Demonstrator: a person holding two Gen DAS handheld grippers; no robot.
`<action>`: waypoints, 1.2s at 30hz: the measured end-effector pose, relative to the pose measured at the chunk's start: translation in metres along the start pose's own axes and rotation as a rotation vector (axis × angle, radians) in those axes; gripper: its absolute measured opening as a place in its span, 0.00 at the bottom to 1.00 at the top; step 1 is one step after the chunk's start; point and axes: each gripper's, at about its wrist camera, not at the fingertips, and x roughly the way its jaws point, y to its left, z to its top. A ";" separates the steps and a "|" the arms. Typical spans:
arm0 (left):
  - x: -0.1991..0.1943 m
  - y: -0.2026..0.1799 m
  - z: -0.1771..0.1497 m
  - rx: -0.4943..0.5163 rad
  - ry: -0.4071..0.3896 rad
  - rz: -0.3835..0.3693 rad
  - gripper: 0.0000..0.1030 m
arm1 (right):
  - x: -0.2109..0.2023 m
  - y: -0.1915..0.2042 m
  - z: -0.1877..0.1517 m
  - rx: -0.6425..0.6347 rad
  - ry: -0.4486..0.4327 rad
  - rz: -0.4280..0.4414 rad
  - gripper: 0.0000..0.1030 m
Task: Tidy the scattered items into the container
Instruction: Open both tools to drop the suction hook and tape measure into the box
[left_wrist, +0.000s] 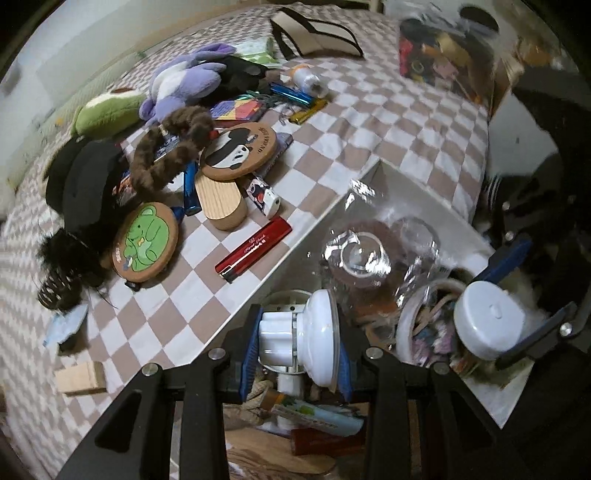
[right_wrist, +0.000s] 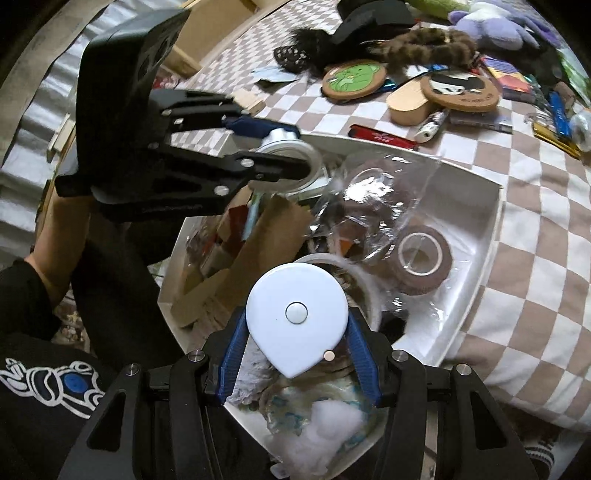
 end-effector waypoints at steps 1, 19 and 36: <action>0.001 -0.001 -0.001 0.009 0.004 0.004 0.34 | 0.002 0.001 0.000 -0.005 0.008 -0.001 0.53; 0.007 0.007 0.000 -0.016 0.027 0.001 0.33 | -0.004 0.010 0.001 -0.048 -0.018 0.011 0.87; 0.006 0.016 0.008 -0.099 0.019 -0.058 0.58 | 0.002 0.029 -0.006 -0.120 0.056 0.115 0.87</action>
